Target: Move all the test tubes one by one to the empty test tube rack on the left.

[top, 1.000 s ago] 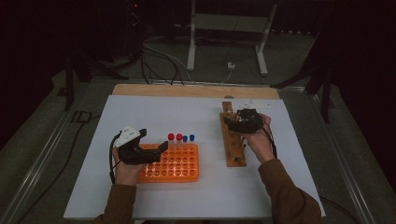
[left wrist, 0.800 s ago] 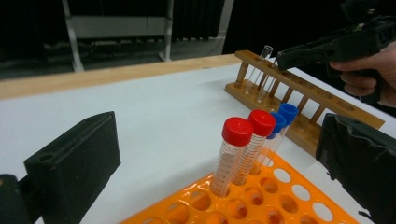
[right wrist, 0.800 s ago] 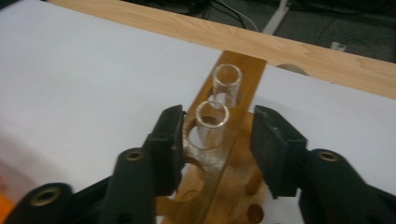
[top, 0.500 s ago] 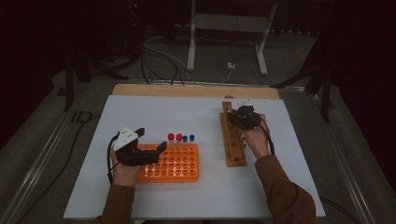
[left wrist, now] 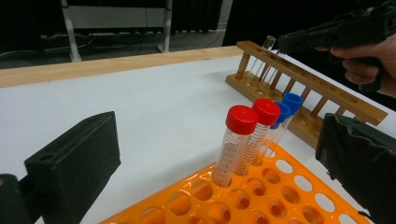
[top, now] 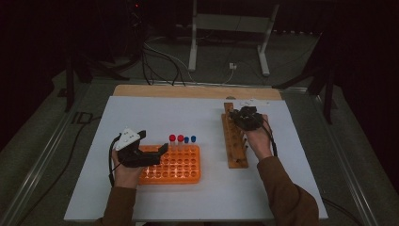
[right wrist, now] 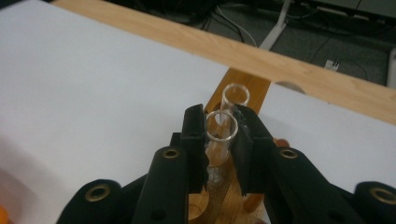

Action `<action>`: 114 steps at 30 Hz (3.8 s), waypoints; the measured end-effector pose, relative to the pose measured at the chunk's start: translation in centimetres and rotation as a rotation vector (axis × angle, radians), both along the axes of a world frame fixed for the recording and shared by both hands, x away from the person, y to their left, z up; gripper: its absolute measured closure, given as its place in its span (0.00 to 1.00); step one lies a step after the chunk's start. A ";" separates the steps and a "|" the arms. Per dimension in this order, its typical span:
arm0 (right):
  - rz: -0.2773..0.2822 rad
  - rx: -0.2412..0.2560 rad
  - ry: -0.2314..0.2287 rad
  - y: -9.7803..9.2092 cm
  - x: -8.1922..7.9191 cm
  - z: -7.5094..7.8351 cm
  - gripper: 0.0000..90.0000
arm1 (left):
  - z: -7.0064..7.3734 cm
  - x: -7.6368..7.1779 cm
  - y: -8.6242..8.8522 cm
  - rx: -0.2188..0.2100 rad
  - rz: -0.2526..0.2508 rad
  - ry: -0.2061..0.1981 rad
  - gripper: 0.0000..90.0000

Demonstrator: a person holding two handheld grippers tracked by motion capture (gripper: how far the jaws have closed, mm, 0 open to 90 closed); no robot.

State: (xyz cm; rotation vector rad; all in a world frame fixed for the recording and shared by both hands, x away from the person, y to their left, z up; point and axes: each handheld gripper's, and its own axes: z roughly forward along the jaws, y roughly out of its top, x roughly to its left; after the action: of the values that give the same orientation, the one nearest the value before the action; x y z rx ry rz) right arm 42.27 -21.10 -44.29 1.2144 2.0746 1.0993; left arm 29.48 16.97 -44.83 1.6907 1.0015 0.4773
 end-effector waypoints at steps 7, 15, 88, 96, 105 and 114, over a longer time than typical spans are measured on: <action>0.001 0.032 -0.055 -0.5 -0.9 2.1 0.85 | 0.1 -0.1 -0.2 0.003 0.004 0.002 0.01; 0.018 0.067 -0.093 -1.2 -2.1 4.8 0.85 | 0.6 -0.3 -0.5 0.002 0.010 -0.019 0.01; 0.550 0.113 0.024 9.6 -11.4 6.4 0.70 | 1.6 -1.7 -7.2 0.117 -0.267 -0.069 0.85; 0.506 0.146 0.010 8.2 -11.0 6.3 0.51 | 1.4 -1.4 -6.3 0.098 -0.223 -0.061 0.85; 0.415 0.122 -0.004 6.8 -10.8 5.2 0.31 | 1.7 -1.3 -5.4 0.086 -0.183 -0.070 0.85; 0.328 0.119 -0.027 5.3 -10.6 4.4 0.14 | 1.7 -1.2 -4.3 0.065 -0.129 -0.082 0.85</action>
State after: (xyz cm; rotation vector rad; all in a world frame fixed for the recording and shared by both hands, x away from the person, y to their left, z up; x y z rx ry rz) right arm 31.67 -15.83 -39.93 0.9248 2.2686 1.3939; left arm 28.32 12.63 -43.14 1.7666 0.8199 0.4950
